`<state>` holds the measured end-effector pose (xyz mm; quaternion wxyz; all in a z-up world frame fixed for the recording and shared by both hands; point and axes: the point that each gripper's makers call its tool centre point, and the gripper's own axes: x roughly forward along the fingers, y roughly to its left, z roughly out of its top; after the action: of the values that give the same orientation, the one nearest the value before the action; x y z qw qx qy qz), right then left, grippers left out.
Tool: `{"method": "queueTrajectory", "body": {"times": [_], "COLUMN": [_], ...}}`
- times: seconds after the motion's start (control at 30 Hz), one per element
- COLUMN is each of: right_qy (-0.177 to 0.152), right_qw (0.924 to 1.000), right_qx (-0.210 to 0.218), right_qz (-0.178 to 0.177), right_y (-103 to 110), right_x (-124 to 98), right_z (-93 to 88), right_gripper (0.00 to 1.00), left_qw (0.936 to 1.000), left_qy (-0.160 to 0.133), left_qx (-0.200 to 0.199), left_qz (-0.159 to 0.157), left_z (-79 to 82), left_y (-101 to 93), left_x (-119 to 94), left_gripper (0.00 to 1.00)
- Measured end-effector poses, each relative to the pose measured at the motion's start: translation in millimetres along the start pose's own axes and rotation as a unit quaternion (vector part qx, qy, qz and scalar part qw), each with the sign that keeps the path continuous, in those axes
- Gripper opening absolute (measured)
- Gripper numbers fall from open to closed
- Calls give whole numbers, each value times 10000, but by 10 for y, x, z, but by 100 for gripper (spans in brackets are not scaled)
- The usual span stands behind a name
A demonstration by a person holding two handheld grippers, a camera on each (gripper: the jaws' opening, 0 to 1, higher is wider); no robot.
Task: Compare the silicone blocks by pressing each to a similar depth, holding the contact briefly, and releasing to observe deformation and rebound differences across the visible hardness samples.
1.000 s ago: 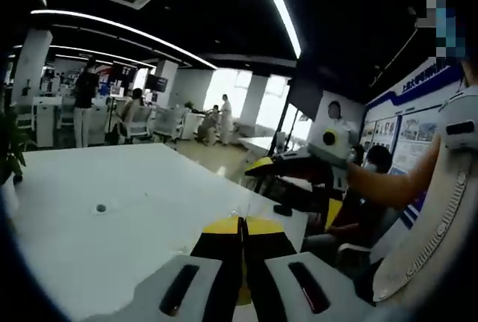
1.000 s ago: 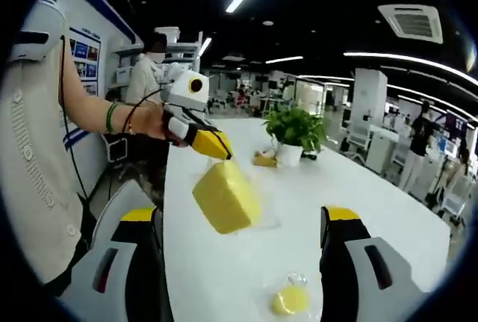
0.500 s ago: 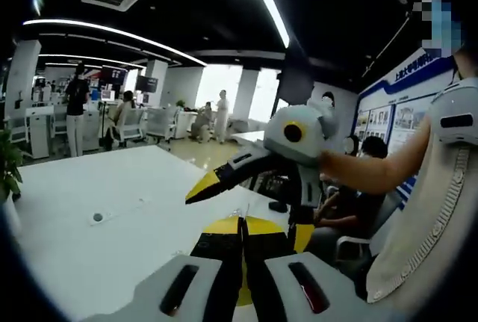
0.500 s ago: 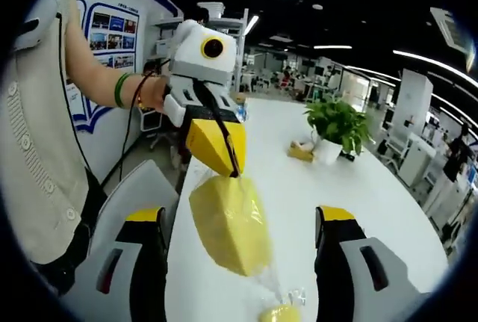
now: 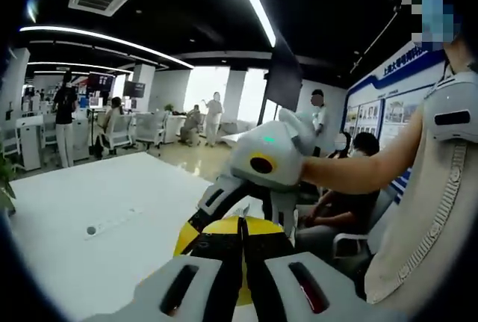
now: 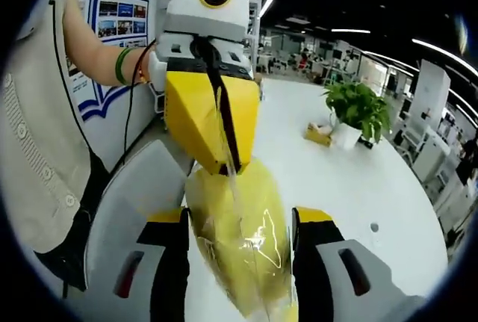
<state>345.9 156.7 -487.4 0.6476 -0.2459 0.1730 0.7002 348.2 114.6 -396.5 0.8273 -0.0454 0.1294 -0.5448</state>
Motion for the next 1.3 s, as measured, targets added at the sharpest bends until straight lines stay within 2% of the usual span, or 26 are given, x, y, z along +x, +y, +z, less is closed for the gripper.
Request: {"method": "queueTrajectory", "body": {"times": [0.13, 0.37, 0.53, 0.57, 0.67, 0.7, 0.77, 0.87, 0.9, 1.03, 1.07, 1.13, 1.17, 1.2, 1.27, 1.3], "right_qy": [-65, 9, -143, -145, -52, 18, 63, 205, 237, 300, 265, 238, 202, 244, 195, 231], "right_qw": [9999, 9998, 9996, 9997, 9981, 9977, 9989, 9987, 9995, 9987, 9994, 9994, 9998, 9994, 9998, 9994], "right_qx": [-108, -173, -202, -155, 556, 621, 420, 366, 155, 276, 165, 151, 19, 159, 8, 157], "right_qz": [-100, -94, -137, -115, 253, 281, 186, 284, 135, 290, 159, 184, 69, 210, 97, 212], "right_y": [-40, -2, 29, 35, 153, 158, 137, 176, 144, 222, 196, 213, 191, 230, 203, 235], "right_x": [-4, 12, 17, 18, 21, 20, 28, 17, 16, 9, 10, 5, 2, -2, -6, -8], "right_z": [6, -30, 13, 18, 13, -2, -9, -48, -54, -79, -71, -74, -66, -75, -63, -73], "right_gripper": [43, 28, 21, 19, 15, 13, 10, 7, 6, 4, 4, 4, 4, 4, 4, 4], "left_qw": [10000, 9995, 9994, 9993, 9992, 9992, 9992, 9991, 9991, 9989, 9989, 9989, 9988, 9987, 9986, 9985], "left_qy": [58, 221, 223, 227, 224, 221, 236, 259, 265, 291, 294, 306, 310, 326, 341, 356], "left_qx": [47, 192, 215, 229, 255, 262, 247, 255, 248, 246, 261, 256, 267, 280, 310, 316], "left_qz": [-48, -124, -181, -185, -202, -205, -212, -234, -238, -255, -246, -260, -255, -263, -255, -263], "left_z": [-30, -91, -90, -88, -81, -81, -98, -123, -134, -153, -154, -155, -155, -155, -155, -158], "left_y": [-11, -56, -95, -103, -115, -116, -118, -145, -153, -201, -206, -215, -220, -234, -246, -255], "left_x": [7, 9, -26, -29, -38, -40, -36, -28, -25, -4, -2, -1, -1, 4, 5, 6], "left_gripper": [0, 0, 0, 0, 0, 0, 0, 0, 0, 0, 0, 0, 0, 0, 0, 0]}}
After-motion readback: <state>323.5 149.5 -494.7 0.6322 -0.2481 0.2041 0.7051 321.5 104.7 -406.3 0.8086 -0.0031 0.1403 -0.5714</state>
